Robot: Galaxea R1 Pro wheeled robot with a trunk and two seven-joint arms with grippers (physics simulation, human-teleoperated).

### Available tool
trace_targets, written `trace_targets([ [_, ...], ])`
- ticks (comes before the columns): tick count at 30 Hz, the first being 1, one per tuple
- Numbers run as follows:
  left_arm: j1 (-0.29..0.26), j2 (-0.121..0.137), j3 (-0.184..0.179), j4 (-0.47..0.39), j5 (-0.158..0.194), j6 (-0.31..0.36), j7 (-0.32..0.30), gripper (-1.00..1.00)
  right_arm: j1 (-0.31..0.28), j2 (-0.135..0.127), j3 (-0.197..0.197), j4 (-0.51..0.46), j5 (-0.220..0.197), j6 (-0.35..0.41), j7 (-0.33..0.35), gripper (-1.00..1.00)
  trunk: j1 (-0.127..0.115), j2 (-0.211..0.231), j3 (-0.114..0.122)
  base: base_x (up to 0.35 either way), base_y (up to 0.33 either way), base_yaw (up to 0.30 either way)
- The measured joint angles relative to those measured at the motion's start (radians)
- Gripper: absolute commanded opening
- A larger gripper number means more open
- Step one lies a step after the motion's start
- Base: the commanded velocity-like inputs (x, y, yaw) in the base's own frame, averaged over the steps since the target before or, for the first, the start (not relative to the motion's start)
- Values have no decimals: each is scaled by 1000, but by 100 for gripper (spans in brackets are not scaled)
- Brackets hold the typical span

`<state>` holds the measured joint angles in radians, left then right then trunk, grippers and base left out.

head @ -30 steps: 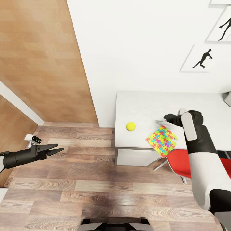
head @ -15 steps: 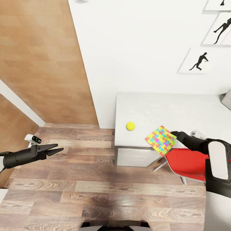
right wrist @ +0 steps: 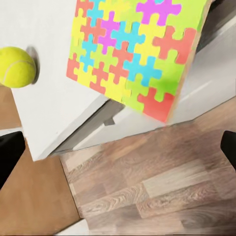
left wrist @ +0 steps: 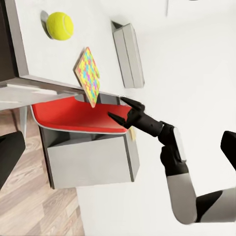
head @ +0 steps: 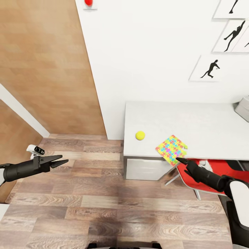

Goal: Put all the toys in the child's room - the three board games (two on the bed and one on the table), the two jigsaw puzzles on the table, and the tennis ball on the table - inside the toy box on the table in the child's room.

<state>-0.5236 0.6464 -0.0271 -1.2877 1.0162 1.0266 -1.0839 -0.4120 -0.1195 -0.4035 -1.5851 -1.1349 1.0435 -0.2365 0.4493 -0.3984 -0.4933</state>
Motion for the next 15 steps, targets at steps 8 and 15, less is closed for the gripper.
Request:
trace_targets([
  [8, 0, 0, 0, 0, 0, 0, 0, 100, 94, 6, 8, 1, 0, 0, 126, 100, 0, 0, 13, -1, 0, 0],
  [15, 0, 0, 0, 0, 0, 0, 0, 100, 176, 10, 11, 1, -2, 0, 138, 100, 0, 0, 25, 0, 0, 0],
])
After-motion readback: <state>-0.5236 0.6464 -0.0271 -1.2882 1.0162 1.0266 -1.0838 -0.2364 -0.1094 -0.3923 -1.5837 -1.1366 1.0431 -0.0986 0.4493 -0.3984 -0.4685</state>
